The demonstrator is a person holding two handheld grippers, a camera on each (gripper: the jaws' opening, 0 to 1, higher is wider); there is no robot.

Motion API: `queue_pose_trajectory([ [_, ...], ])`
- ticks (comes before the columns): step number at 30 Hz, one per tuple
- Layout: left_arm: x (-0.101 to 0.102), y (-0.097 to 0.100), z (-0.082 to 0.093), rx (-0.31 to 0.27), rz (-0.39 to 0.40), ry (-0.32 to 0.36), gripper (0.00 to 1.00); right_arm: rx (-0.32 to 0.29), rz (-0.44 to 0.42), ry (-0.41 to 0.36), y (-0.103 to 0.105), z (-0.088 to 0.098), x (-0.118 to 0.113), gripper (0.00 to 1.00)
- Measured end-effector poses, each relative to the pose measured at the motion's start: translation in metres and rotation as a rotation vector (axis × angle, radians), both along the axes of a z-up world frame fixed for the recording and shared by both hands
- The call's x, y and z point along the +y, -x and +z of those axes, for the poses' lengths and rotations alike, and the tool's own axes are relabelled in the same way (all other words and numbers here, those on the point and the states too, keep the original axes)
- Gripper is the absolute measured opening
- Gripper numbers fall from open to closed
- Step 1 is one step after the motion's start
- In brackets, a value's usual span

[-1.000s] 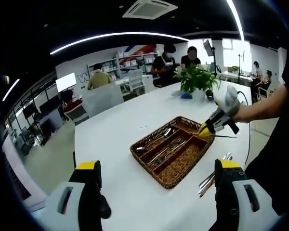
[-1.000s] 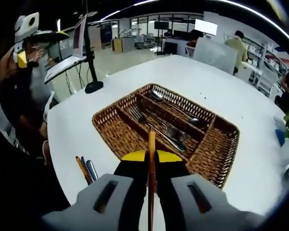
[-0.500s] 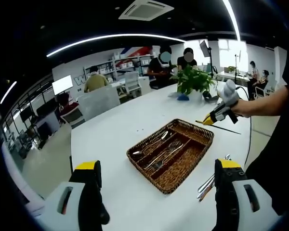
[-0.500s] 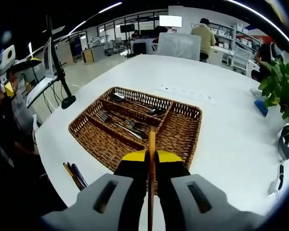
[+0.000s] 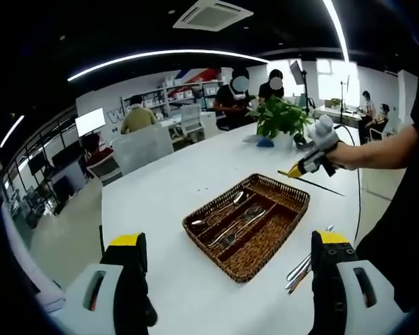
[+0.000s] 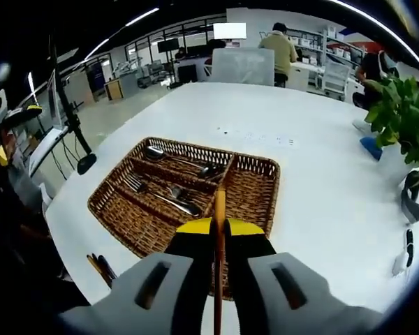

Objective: Arrange the knives, forks, and spoons in their matching storage slots by inserting each utensil handle-first until every utensil is classified and aligned in the correct compartment

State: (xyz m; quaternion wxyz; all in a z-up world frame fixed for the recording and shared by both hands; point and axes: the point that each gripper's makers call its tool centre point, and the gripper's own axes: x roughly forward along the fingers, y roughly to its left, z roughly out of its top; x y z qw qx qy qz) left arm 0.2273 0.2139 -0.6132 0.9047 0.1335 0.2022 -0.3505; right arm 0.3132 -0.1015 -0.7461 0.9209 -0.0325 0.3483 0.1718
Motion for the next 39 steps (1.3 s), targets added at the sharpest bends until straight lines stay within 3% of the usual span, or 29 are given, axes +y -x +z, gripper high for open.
queue_pose_trajectory([
  [18, 0.012, -0.007, -0.007, 0.009, 0.028, 0.011, 0.99, 0.073, -0.079, -0.048, -0.061, -0.004, -0.007, 0.04],
  [39, 0.02, -0.011, -0.013, 0.018, 0.046, 0.017, 0.99, 0.078, -0.059, -0.022, -0.118, 0.004, 0.009, 0.04],
])
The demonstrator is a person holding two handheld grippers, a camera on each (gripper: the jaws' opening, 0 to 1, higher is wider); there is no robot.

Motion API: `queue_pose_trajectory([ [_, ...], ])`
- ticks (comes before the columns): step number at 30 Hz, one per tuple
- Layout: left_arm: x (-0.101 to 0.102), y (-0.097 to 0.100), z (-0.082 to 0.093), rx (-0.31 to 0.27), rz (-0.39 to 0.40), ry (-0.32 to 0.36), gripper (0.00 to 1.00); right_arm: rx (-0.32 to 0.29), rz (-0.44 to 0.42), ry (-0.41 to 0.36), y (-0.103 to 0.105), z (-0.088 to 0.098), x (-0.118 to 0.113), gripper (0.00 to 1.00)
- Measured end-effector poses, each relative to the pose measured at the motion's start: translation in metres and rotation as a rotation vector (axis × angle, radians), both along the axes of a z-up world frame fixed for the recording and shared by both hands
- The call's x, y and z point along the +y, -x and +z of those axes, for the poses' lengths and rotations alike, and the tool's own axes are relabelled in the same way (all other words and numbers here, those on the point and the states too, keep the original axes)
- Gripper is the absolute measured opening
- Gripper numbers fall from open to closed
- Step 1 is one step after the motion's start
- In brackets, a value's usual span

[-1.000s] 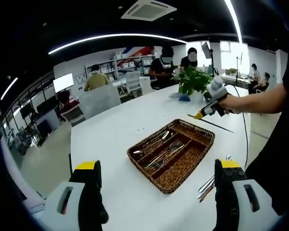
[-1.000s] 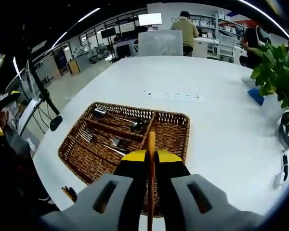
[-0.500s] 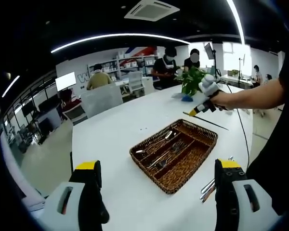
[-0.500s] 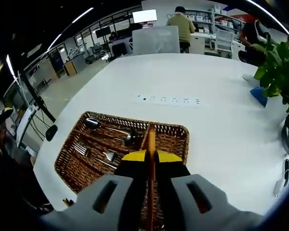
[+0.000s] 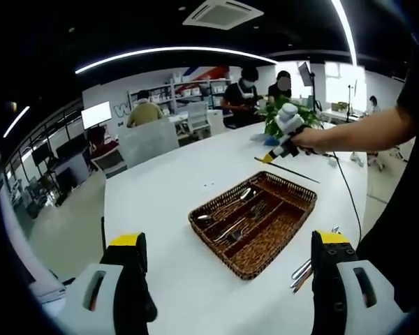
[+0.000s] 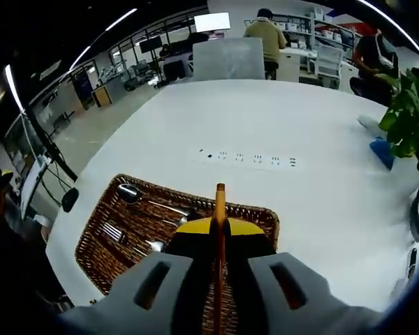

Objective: Arrange the knives, forks, and spoons in their matching storage slots by inserting each utensil handle-first until every utensil is classified and aligned in the correct compartment

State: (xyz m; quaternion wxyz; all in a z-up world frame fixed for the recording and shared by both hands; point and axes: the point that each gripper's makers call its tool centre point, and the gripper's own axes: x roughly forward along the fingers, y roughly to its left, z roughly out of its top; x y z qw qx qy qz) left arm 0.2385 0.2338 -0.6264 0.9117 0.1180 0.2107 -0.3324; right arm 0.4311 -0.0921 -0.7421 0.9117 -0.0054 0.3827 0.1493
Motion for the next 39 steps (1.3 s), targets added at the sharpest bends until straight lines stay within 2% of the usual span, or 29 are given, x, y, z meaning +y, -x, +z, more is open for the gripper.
queue_pose_trajectory([
  [11, 0.008, 0.001, 0.001, 0.001, 0.021, -0.007, 0.99, 0.007, -0.014, -0.002, -0.008, -0.009, -0.004, 0.04],
  [21, 0.012, 0.0, -0.002, 0.011, 0.035, -0.015, 0.99, 0.016, -0.011, -0.007, -0.003, -0.037, -0.004, 0.04],
  [25, 0.015, 0.002, -0.003, 0.018, 0.041, -0.018, 0.99, 0.013, -0.029, -0.011, 0.0, -0.047, -0.008, 0.04],
  [31, 0.019, 0.003, -0.006, 0.031, 0.053, -0.024, 0.99, 0.018, -0.056, -0.009, -0.008, -0.064, -0.015, 0.04],
  [34, 0.021, 0.006, -0.009, 0.039, 0.058, -0.03, 0.99, 0.022, -0.056, -0.011, -0.002, -0.07, -0.013, 0.04],
  [36, 0.025, 0.006, -0.006, 0.016, 0.073, -0.044, 0.99, 0.022, -0.051, -0.002, -0.001, -0.077, -0.012, 0.04],
  [39, 0.029, 0.007, -0.004, 0.025, 0.089, -0.036, 0.99, 0.029, -0.051, 0.0, 0.0, -0.086, -0.012, 0.04],
])
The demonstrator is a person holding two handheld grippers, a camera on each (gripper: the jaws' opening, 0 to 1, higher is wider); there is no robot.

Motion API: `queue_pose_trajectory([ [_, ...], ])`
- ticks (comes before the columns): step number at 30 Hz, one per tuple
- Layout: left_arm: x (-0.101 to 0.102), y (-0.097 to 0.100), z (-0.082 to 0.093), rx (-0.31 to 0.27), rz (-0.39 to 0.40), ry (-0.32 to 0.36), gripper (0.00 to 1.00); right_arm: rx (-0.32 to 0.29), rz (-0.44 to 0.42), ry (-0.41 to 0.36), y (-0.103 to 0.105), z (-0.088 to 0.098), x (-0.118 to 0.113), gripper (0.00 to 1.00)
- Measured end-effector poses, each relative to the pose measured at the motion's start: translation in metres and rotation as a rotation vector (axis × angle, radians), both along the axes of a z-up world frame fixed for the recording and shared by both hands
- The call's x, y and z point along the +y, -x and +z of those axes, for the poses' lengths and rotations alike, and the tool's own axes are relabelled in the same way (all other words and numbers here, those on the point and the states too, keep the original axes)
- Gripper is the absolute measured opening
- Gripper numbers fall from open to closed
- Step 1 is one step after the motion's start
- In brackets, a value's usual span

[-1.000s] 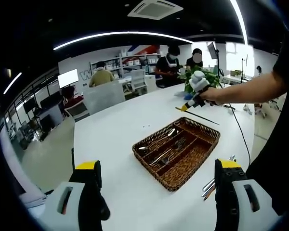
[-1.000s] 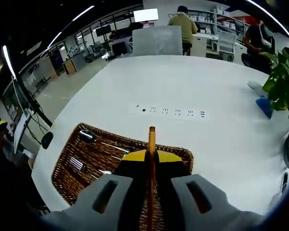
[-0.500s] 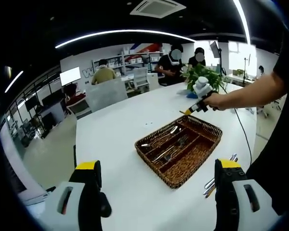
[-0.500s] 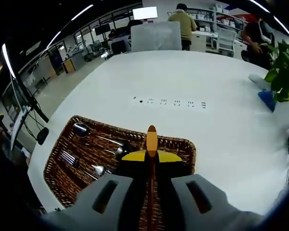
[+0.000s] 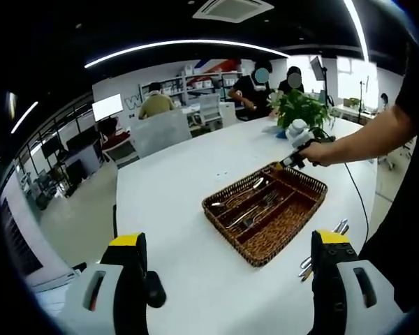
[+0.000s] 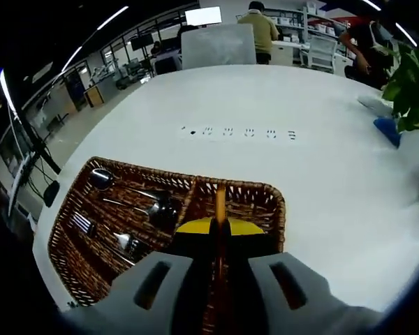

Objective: Arrange the knives, forks, and spoons in their matching storage slots by inserting each utensil handle-first until every utensil is classified and aligned in the correct compartment

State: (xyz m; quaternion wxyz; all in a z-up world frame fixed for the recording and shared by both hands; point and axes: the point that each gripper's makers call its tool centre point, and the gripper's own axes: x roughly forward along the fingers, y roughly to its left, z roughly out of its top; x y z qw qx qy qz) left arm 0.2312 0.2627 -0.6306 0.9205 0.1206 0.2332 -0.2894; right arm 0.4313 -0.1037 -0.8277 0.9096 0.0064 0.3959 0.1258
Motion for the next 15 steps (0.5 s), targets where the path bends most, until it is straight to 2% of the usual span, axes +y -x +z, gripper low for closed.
queue_pose_trajectory([
  [8, 0.004, 0.007, -0.003, 0.024, 0.016, -0.012, 0.99, 0.027, 0.002, 0.016, -0.007, -0.023, 0.002, 0.04],
  [15, 0.008, 0.01, 0.003, 0.006, 0.023, -0.004, 0.99, 0.049, -0.005, 0.026, -0.005, -0.032, 0.004, 0.04],
])
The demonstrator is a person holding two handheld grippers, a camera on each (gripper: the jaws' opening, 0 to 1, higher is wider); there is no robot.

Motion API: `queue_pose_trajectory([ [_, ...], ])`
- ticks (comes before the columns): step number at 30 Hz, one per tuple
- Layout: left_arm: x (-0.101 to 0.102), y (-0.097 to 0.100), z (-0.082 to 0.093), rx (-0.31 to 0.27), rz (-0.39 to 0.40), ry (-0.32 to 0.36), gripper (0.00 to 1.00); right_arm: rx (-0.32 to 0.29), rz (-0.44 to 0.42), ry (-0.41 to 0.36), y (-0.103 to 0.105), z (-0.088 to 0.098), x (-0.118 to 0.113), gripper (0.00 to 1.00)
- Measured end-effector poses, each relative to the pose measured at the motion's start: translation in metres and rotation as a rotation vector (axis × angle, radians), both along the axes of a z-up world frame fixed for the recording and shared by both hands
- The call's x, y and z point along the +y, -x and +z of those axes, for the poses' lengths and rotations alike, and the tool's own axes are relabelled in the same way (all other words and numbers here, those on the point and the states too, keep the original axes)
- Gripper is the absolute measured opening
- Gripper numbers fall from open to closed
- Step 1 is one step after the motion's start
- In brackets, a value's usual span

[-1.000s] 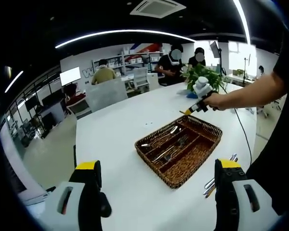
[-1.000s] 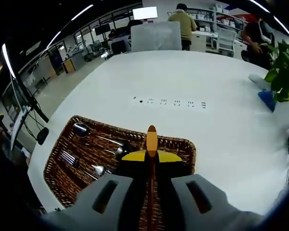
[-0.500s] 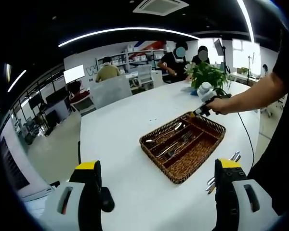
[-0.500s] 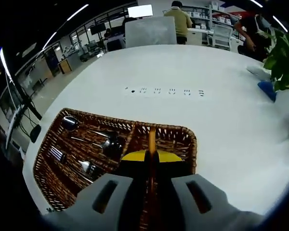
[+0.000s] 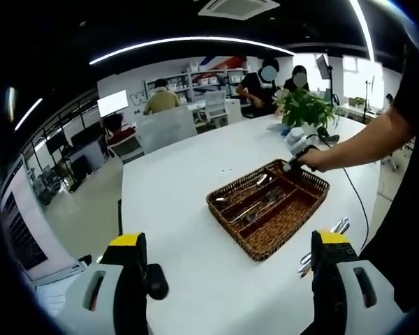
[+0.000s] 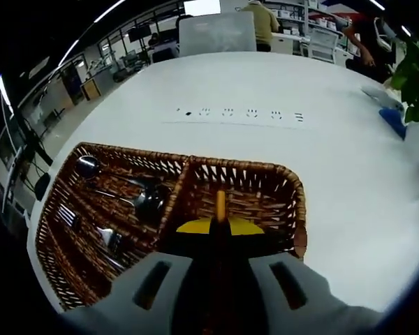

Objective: Arrange the knives, forks, and spoons in their matching storage slots by inserting each utensil handle-first until every utensil is classified and aligned in the correct compartment

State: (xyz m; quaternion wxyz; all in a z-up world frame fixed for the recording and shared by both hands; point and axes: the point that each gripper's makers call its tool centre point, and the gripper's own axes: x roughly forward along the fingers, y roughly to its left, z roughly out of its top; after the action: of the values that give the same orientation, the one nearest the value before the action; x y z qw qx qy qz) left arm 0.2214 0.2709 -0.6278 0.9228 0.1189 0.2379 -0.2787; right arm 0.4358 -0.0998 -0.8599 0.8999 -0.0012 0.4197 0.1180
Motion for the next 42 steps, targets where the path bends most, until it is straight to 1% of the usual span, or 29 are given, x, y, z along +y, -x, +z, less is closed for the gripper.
queue_pose_trajectory([
  [3, -0.007, 0.003, 0.004, 0.002, -0.018, 0.044, 0.99, 0.008, 0.008, 0.022, 0.001, -0.005, -0.001, 0.04],
  [4, -0.007, 0.003, 0.004, 0.004, -0.015, 0.048, 0.99, -0.012, 0.011, 0.026, -0.003, -0.004, -0.001, 0.04],
  [6, -0.007, 0.003, 0.004, 0.001, -0.015, 0.039, 0.99, -0.003, 0.013, 0.033, -0.004, -0.006, -0.001, 0.04],
  [8, -0.008, 0.003, 0.005, 0.002, -0.015, 0.041, 0.99, -0.01, 0.042, 0.066, -0.004, -0.006, -0.001, 0.04],
  [9, -0.008, 0.002, 0.005, -0.001, -0.015, 0.044, 0.99, -0.017, 0.059, 0.098, -0.004, -0.006, -0.002, 0.04],
  [11, -0.009, 0.001, 0.006, -0.004, -0.017, 0.042, 0.99, -0.048, 0.086, 0.129, -0.004, -0.006, -0.001, 0.05],
  [12, -0.011, 0.0, 0.006, -0.006, -0.018, 0.044, 0.99, -0.069, 0.121, 0.145, -0.005, -0.006, 0.001, 0.05],
  [15, -0.015, 0.0, 0.008, -0.014, -0.026, 0.05, 0.99, -0.05, 0.107, 0.132, -0.004, -0.006, 0.0, 0.06],
  [17, -0.016, 0.001, 0.007, -0.01, -0.032, 0.048, 0.99, -0.036, 0.114, 0.106, -0.004, -0.006, 0.001, 0.09],
  [18, -0.016, 0.001, 0.007, -0.01, -0.033, 0.046, 0.99, -0.035, 0.115, 0.109, -0.004, -0.005, -0.001, 0.1],
  [19, -0.016, 0.001, 0.007, -0.01, -0.033, 0.045, 0.99, -0.03, 0.11, 0.112, -0.003, -0.005, -0.002, 0.13],
  [21, -0.016, 0.001, 0.007, -0.011, -0.032, 0.048, 0.99, -0.031, 0.118, 0.09, -0.001, -0.001, 0.002, 0.2],
  [22, -0.017, 0.001, 0.008, -0.016, -0.032, 0.049, 0.99, -0.037, 0.12, 0.087, 0.0, 0.002, 0.004, 0.24],
  [23, -0.017, 0.001, 0.009, -0.022, -0.033, 0.046, 0.99, -0.069, 0.136, 0.122, 0.0, 0.008, 0.001, 0.24],
  [24, -0.018, 0.001, 0.01, -0.029, -0.035, 0.043, 0.99, -0.087, 0.153, 0.156, 0.0, 0.013, -0.002, 0.24],
  [25, -0.018, 0.001, 0.011, -0.03, -0.035, 0.044, 0.99, -0.106, 0.156, 0.152, 0.001, 0.018, -0.001, 0.25],
  [26, -0.019, 0.001, 0.012, -0.034, -0.035, 0.044, 0.99, -0.106, 0.154, 0.147, 0.002, 0.02, -0.001, 0.27],
  [27, -0.018, -0.001, 0.013, -0.042, -0.032, 0.044, 0.99, -0.122, 0.153, 0.149, 0.002, 0.026, -0.004, 0.29],
  [30, -0.02, -0.002, 0.015, -0.048, -0.03, 0.052, 0.99, -0.175, 0.17, 0.166, 0.002, 0.042, -0.011, 0.4],
  [33, -0.024, -0.002, 0.014, -0.045, -0.039, 0.063, 0.99, -0.231, 0.181, 0.174, 0.0, 0.059, -0.017, 0.62],
  [34, -0.026, -0.002, 0.014, -0.044, -0.042, 0.067, 0.99, -0.255, 0.181, 0.167, 0.0, 0.067, -0.019, 0.71],
  [35, -0.028, -0.002, 0.014, -0.045, -0.045, 0.069, 0.99, -0.269, 0.18, 0.158, 0.001, 0.072, -0.019, 0.76],
  [36, -0.031, -0.002, 0.013, -0.044, -0.05, 0.076, 0.99, -0.295, 0.186, 0.126, 0.002, 0.079, -0.017, 0.81],
  [37, -0.032, -0.002, 0.012, -0.042, -0.052, 0.081, 0.99, -0.29, 0.186, 0.125, 0.006, 0.08, -0.019, 0.89],
  [38, -0.035, -0.002, 0.011, -0.042, -0.057, 0.084, 0.99, -0.301, 0.186, 0.123, 0.008, 0.084, -0.022, 0.95],
  [39, -0.037, -0.003, 0.011, -0.044, -0.061, 0.087, 0.99, -0.313, 0.201, 0.113, 0.01, 0.087, -0.021, 0.99],
  [41, -0.042, -0.004, 0.011, -0.045, -0.067, 0.105, 0.99, -0.315, 0.218, 0.093, 0.019, 0.092, -0.02, 1.0],
  [42, -0.045, -0.005, 0.011, -0.047, -0.068, 0.111, 0.99, -0.329, 0.237, 0.078, 0.023, 0.096, -0.018, 1.0],
])
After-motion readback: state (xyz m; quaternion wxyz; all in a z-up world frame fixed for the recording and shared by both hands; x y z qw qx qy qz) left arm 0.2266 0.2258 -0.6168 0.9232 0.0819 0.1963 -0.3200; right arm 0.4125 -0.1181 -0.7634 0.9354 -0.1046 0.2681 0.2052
